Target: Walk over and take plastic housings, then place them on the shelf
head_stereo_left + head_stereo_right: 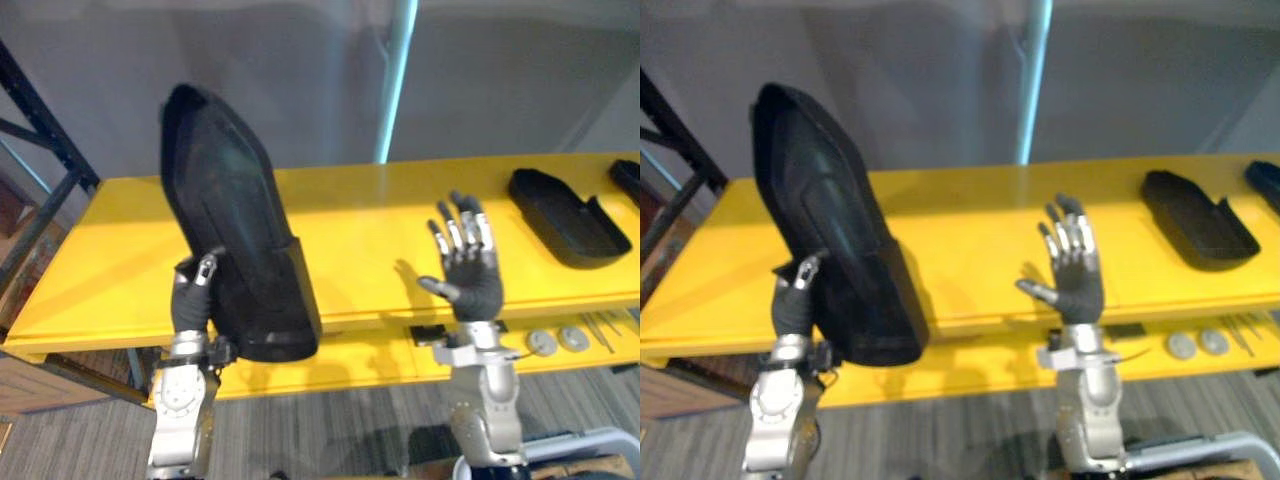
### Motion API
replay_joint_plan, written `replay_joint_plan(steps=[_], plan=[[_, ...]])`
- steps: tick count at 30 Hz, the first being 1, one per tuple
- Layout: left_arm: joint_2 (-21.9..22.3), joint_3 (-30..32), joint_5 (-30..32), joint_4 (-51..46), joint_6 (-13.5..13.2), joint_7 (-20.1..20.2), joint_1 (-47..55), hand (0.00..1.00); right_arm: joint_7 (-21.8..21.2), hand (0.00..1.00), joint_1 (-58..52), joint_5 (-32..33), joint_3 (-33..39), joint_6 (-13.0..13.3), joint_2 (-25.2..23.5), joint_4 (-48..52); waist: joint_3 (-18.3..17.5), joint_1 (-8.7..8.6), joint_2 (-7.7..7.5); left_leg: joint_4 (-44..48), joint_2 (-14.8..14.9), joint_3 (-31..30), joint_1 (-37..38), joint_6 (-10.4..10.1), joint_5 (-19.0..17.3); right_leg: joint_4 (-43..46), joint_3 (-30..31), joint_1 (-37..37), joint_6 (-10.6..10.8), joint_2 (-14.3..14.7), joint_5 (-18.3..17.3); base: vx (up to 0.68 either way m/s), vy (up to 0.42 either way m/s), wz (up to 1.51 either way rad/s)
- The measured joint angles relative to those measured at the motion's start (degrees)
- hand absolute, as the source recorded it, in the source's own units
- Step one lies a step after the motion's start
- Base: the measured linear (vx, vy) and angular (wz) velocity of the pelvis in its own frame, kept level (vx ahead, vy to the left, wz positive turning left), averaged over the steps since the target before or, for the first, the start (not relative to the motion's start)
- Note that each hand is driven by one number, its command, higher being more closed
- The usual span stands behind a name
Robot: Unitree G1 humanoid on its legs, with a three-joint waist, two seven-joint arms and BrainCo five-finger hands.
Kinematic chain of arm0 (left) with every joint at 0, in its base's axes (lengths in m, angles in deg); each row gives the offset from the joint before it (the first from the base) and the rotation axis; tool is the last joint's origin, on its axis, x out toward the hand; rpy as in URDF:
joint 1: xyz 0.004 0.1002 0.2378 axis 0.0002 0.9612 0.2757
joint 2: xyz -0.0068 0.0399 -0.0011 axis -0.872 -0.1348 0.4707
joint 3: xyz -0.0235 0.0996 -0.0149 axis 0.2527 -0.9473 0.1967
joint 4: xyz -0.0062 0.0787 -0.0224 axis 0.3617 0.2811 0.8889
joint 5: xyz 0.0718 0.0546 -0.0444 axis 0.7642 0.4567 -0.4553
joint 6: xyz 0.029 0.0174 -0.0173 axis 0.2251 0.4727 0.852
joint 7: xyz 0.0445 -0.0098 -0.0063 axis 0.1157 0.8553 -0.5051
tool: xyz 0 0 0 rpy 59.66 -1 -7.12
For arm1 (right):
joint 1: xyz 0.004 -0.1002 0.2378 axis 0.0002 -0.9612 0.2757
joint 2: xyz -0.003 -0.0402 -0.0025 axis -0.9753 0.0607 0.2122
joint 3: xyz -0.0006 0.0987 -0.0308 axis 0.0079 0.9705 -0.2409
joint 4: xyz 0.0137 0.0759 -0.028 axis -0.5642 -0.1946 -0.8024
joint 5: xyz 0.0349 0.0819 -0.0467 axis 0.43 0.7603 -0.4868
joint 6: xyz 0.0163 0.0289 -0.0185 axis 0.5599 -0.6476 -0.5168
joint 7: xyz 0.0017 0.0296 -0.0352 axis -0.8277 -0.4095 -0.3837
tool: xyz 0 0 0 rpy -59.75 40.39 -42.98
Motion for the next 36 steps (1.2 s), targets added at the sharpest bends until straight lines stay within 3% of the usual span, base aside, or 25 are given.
replay_joint_plan(steps=[2, 6, 7, 9, 12, 18, 28, 34, 35, 36], plan=[[-2.7, 0.4, -0.2, 0.0, 3.4, 0.3, -1.6, 1.00, 0.3, 0.00, -0.8, 0.1, 3.1, -1.0, 0.6, 2.0, -0.3, -2.00, 0.41, 0.0, 0.4, 1.7, 0.3, -0.1, -0.1, -0.6, 1.5, -0.2, 0.1, 0.5, 0.5, -0.02, -0.019, -0.38], [-6.6, 2.4, -1.7, 4.4, 9.0, 0.7, -8.2, 1.00, -0.7, 0.00, -3.5, 1.5, 6.0, -3.1, 0.8, 4.0, -0.5, -4.01, 0.89, 0.1, 1.2, 5.3, 1.4, -0.4, -0.3, -1.8, 4.7, -0.9, -0.2, 1.5, 1.9, -0.02, -0.025, -0.51], [-7.8, 3.3, -3.5, 7.9, 11.3, 0.9, -11.2, 1.00, -1.9, 0.00, -4.1, 2.1, 6.3, -3.7, 0.8, 4.5, -0.5, -5.50, 1.19, 0.1, 1.3, 6.4, 2.1, -0.4, -0.3, -2.0, 5.7, -0.9, -0.2, 1.8, 2.2, -0.04, -0.024, -0.42], [-8.3, 3.3, -3.5, 12.4, 13.7, 1.0, -14.3, 1.00, -2.9, 0.00, -5.4, 3.2, 6.7, -3.8, 0.8, 5.4, -0.8, -6.11, 1.61, 0.1, 1.5, 7.8, 2.4, -0.6, -0.5, -2.3, 6.8, -1.0, -0.2, 2.1, 2.6, -0.06, -0.021, -0.35], [-10.1, 3.0, -5.5, 24.3, 18.9, 1.5, -20.0, 1.00, -4.4, 0.00, -6.0, 4.4, 6.6, -3.8, 0.7, 6.7, -0.9, -8.57, 2.44, 0.1, 1.7, 9.4, 3.0, -0.7, -0.7, -2.7, 8.2, -1.0, -0.2, 2.4, 3.0, -0.07, -0.023, -0.27], [-12.2, 1.9, -5.8, 47.6, 26.0, 0.8, -32.2, 1.00, -7.3, 0.00, -6.1, 5.2, 2.9, -4.3, 1.1, 6.7, -0.5, -11.22, 4.27, 0.1, 1.7, 11.2, 3.0, -0.7, -0.6, -2.7, 9.9, -2.1, -0.3, 2.8, 3.6, -0.05, -0.020, -0.16], [-12.3, 1.7, -9.7, 60.0, 31.8, -1.7, -41.2, 1.00, -6.6, 0.00, -5.6, 5.1, -2.0, -6.5, 2.6, 6.7, 0.7, -12.76, 6.35, -0.7, 1.6, 11.8, 3.3, -0.6, -0.5, -2.7, 10.8, -2.6, -0.3, 3.0, 3.6, 0.00, -0.009, -0.02], [-12.3, 1.7, -9.1, 62.3, 33.1, -6.0, -43.1, 1.00, -5.7, 0.00, -5.7, 5.1, -3.5, -6.6, 2.4, 6.7, 1.6, -13.12, 5.96, -0.9, 1.6, 11.8, 4.0, -0.6, -0.4, -2.7, 10.8, -1.9, -0.3, 3.0, 3.6, -0.03, -0.016, 0.00], [-12.3, 1.7, -9.0, 62.4, 33.2, -6.2, -43.2, 0.00, -5.4, 0.00, -5.8, 5.1, -4.1, -6.6, 2.1, 6.6, 1.6, -13.12, 5.89, -0.9, 1.6, 11.8, 4.0, -0.6, -0.4, -2.7, 10.7, -1.9, -0.3, 3.2, 3.6, -0.06, -0.047, 0.01], [-12.3, 1.8, -9.0, 62.6, 33.3, -6.3, -43.3, 0.00, -5.3, 0.00, -5.8, 5.1, -4.5, -6.6, 1.9, 6.6, 1.7, -13.11, 5.83, -1.0, 1.6, 11.7, 3.9, -0.6, -0.4, -2.7, 10.7, -1.9, -0.3, 3.1, 3.6, -0.04, -0.034, 0.01]])
